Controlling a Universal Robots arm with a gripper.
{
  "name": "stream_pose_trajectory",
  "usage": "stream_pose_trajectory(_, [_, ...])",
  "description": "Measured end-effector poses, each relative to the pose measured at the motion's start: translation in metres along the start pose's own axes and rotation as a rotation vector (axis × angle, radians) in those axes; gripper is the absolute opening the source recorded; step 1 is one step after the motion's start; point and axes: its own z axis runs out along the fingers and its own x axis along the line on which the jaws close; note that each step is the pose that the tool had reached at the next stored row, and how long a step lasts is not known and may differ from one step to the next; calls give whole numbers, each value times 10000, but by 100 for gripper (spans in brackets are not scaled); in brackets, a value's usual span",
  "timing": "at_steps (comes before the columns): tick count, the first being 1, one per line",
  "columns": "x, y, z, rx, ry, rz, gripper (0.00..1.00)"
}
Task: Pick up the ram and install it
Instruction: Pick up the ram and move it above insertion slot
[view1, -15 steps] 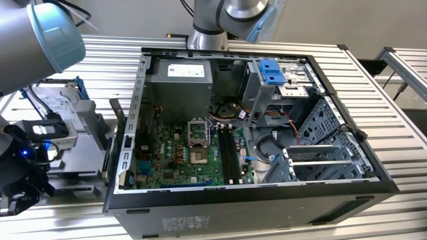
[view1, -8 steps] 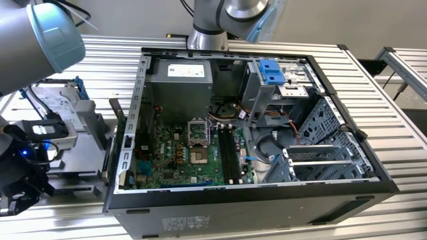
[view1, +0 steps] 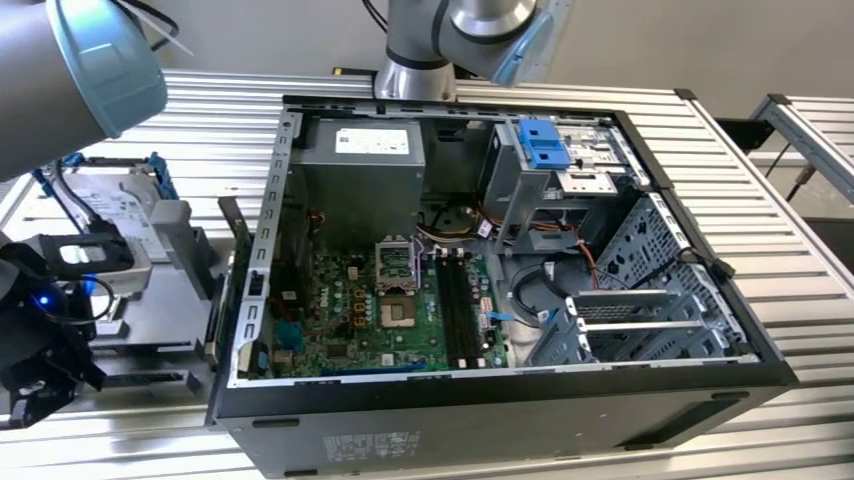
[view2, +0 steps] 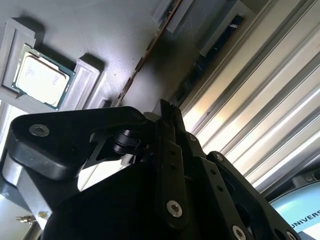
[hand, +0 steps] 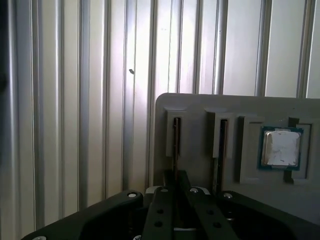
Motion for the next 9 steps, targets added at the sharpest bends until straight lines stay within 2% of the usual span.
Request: stream_pose_trajectory(9, [-3,1,-90,0,0,1,0])
